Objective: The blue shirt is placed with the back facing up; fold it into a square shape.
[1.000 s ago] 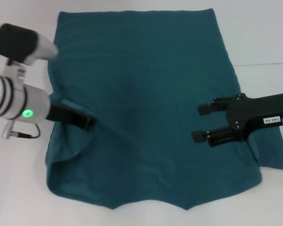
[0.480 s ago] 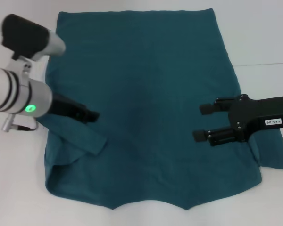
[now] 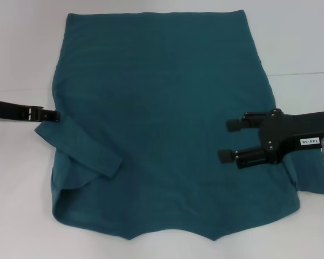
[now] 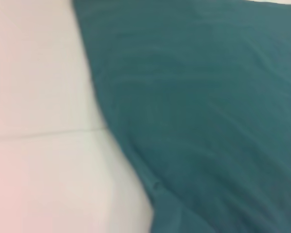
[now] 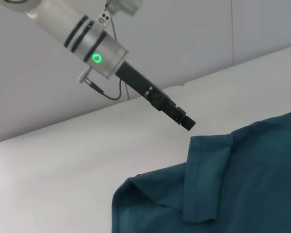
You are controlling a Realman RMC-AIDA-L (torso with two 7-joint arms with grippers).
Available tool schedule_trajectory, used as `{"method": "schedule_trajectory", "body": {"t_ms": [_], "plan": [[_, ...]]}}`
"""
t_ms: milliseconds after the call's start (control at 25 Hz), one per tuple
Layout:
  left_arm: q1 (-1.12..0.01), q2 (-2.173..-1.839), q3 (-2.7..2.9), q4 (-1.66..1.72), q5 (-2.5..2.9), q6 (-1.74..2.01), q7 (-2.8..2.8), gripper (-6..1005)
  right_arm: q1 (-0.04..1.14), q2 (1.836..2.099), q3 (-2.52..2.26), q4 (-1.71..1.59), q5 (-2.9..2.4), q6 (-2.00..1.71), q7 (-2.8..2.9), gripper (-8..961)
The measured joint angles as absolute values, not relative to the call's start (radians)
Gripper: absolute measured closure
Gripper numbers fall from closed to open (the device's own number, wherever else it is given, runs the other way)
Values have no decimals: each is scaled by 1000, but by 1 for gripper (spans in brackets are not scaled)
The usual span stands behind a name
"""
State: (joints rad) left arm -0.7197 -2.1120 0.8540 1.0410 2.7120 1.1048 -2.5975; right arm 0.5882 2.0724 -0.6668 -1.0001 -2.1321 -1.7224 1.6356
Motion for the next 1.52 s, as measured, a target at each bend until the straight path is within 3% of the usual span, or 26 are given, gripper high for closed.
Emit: {"method": "schedule_trajectory", "body": {"t_ms": [160,360,1520], "plan": [[-736,-2088,803,933,2704,1060,-2639,213,589,2076,-670,-1000,-2132,-1723,1629,40],[-751,-2089,758,851,2701,990,-2637,156,590,2081,-667,-1000,-2132,-1727,1622,40],[-780,-2108,761,656,2665,751,-2619,155,584,2089,-698,-999,-2095,-1737,1620,41]]}}
